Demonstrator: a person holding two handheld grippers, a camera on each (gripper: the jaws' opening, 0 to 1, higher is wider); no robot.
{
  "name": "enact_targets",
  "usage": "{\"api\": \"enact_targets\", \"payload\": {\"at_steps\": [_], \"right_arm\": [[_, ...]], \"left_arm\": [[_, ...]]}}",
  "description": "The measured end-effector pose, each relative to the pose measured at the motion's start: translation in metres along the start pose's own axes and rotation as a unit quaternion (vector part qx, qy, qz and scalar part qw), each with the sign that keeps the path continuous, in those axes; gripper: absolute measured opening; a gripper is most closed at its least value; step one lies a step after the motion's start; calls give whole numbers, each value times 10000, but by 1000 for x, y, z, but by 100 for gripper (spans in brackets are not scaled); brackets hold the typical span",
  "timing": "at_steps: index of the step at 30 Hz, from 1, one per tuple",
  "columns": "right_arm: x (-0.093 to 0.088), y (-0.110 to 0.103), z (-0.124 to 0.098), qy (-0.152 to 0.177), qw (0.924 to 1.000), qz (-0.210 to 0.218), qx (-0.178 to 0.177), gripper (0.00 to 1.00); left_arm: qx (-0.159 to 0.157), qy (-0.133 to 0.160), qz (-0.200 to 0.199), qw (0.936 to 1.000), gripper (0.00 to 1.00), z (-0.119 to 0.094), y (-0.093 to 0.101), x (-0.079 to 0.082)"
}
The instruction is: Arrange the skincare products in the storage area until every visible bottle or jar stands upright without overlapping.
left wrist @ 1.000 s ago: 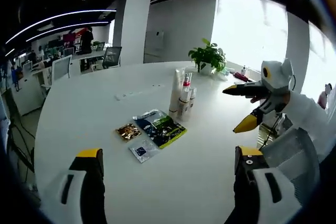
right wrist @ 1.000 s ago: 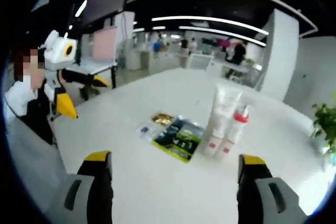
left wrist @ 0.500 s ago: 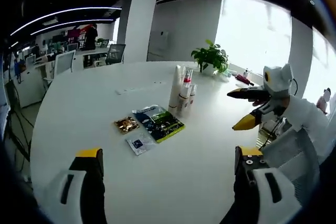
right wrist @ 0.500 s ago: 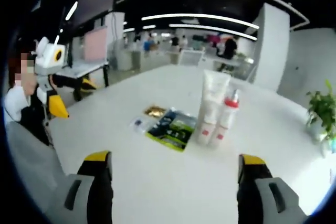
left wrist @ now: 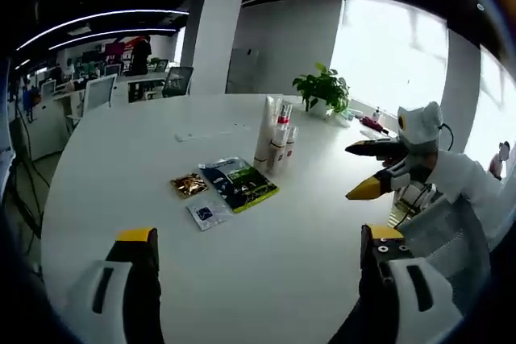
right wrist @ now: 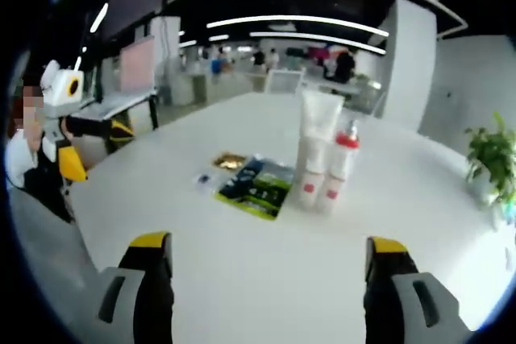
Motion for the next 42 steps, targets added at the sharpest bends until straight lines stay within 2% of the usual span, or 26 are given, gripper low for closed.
{"api": "enact_targets", "payload": {"at_steps": [7, 13, 17, 27, 42], "right_arm": [[-4, -1, 2, -73, 9999, 80, 84, 100], [-5, 1, 5, -138, 9999, 55, 37, 100], [-5, -2, 4, -150, 9999, -7, 83, 100], [-6, -3, 4, -164, 9998, 22, 106, 100], [-7, -6, 5, -228, 9996, -37, 161, 99]], "left_arm": [[98, 21, -28, 9999, 99, -5, -5, -2], [134, -214, -54, 9997, 99, -7, -12, -14], [233, -137, -178, 9995, 99, -11, -18, -15], [236, -148, -3, 9996, 99, -9, -15, -14], [196, -310, -28, 9993, 99, -2, -8, -19]]}}
Point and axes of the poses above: the point that each gripper's makers call its tool centre point, and the gripper's own axes: z roughly forward along the fingers, y roughly to its right, x roughly out of its top, the point moved 7 cm from there along -z, roughly backward along the fingers, and after that the axes turned 7 degrees about -x, right-handed, at the moved point
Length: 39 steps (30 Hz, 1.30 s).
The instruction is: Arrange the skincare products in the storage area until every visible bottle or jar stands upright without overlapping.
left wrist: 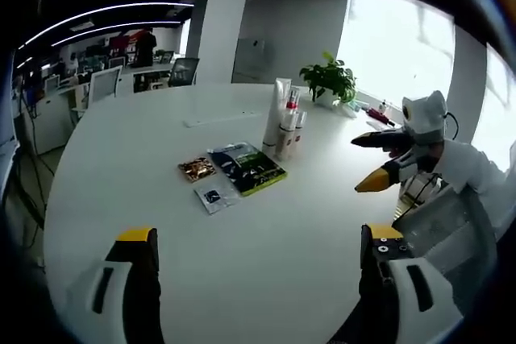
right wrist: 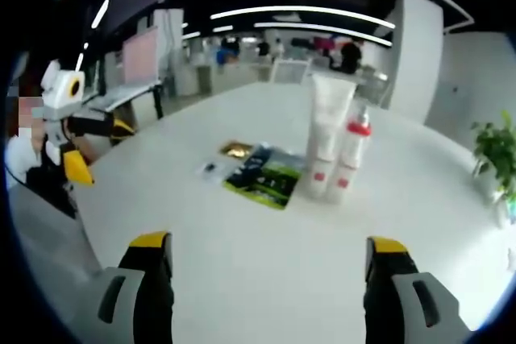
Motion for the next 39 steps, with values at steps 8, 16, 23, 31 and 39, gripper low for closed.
{"api": "enact_targets", "payload": {"at_steps": [8, 16, 23, 31, 39], "right_arm": [[-1, -4, 1, -48, 9999, -75, 86, 99], [-1, -5, 1, -50, 9999, -131, 46, 99], [-2, -3, 1, -89, 9999, -148, 0, 100], [-3, -4, 1, -112, 9997, -218, 5, 99], [-4, -4, 1, -154, 9996, -231, 4, 99]], "left_arm": [[8, 19, 13, 10000, 99, -1, 2, 0], [73, 51, -13, 10000, 99, -2, 0, 1], [44, -7, -15, 10000, 99, -1, 1, 0], [20, 56, -40, 10000, 99, -2, 1, 1], [38, 27, -42, 10000, 99, -1, -1, 1]]}}
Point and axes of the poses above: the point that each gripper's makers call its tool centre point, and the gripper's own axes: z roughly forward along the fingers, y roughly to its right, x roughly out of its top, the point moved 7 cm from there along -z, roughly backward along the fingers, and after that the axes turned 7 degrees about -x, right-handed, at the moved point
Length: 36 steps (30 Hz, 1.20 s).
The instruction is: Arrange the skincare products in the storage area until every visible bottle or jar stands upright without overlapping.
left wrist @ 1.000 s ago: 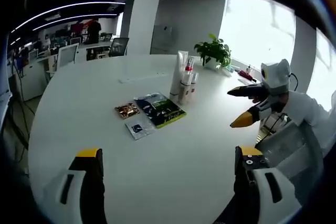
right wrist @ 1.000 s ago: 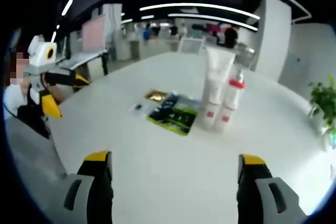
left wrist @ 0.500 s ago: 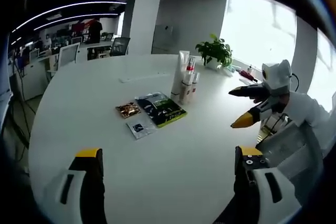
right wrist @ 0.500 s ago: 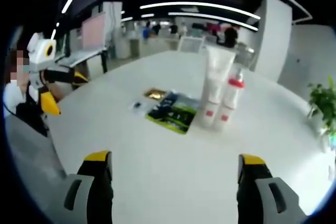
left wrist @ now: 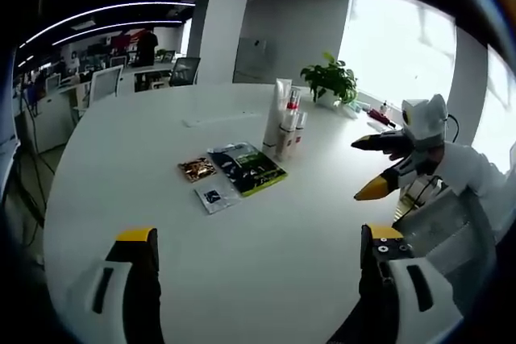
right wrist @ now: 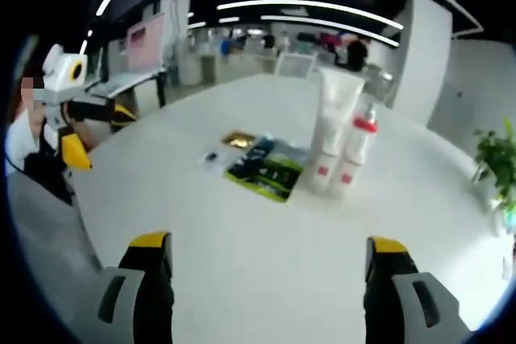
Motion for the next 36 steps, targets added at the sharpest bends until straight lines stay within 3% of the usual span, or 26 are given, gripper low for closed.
{"api": "enact_targets", "payload": {"at_steps": [36], "right_arm": [[-1, -2, 1, -47, 10000, -59, 41, 99]], "left_arm": [[-130, -62, -38, 9999, 99, 3, 5, -2]]}}
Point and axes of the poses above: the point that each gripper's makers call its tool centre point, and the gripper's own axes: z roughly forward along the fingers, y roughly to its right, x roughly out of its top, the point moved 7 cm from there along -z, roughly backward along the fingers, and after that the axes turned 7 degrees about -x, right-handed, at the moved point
